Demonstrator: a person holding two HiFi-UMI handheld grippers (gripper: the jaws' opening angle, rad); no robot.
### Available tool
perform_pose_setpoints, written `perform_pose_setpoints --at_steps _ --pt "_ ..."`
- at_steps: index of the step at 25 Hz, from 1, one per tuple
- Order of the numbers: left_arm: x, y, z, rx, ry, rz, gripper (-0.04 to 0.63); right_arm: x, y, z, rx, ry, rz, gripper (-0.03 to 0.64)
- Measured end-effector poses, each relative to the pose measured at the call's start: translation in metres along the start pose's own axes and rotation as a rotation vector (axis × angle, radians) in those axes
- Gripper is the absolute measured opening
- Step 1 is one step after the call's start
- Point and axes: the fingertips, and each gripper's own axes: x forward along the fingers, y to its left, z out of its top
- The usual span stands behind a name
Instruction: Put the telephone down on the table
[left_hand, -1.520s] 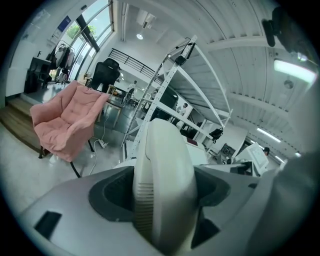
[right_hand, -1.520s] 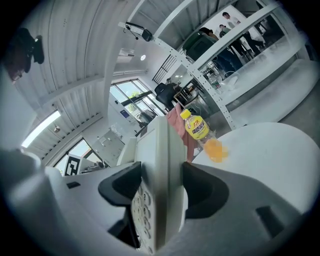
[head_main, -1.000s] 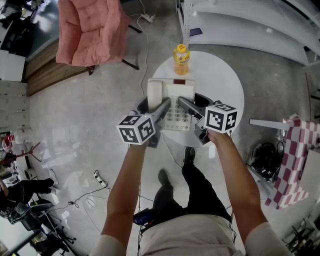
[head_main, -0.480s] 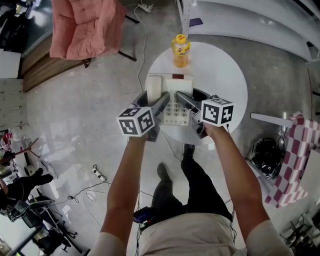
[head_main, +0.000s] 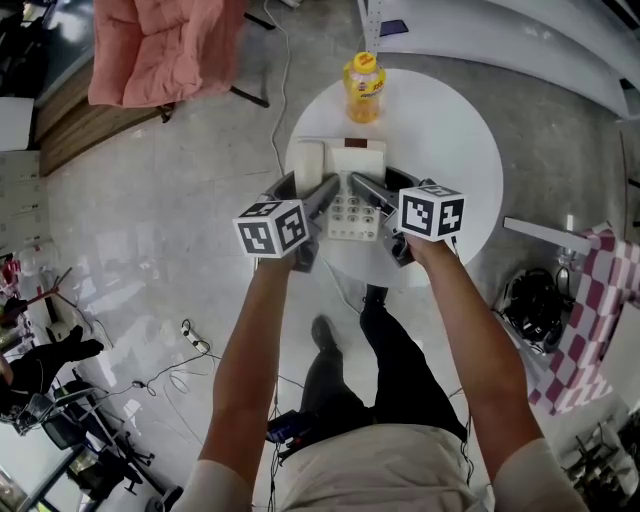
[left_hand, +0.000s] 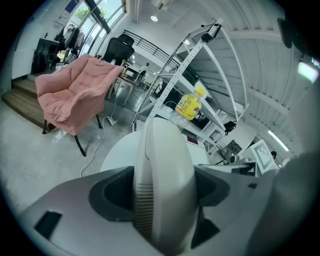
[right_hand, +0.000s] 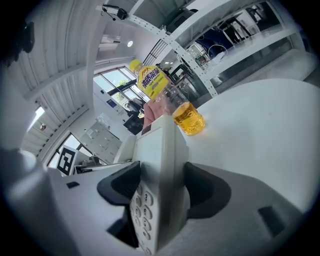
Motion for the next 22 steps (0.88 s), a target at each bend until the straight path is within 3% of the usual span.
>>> perform_pose_setpoints --at_steps 12,19,22 --pt "0.021 0.019 -0.009 -0.090 0.063 0.042 0.336 0.018 -0.022 -0.004 0.062 0.022 -0.027 0.267" --pt "0.029 0.018 -0.020 -0.124 0.067 0.010 0.339 0.023 -0.028 -0.007 0.053 0.048 -0.037 0.270" --pt "0.029 0.018 -0.015 -0.107 0.059 0.018 0.339 0.022 -0.028 -0.002 -0.001 0.040 -0.065 0.273"
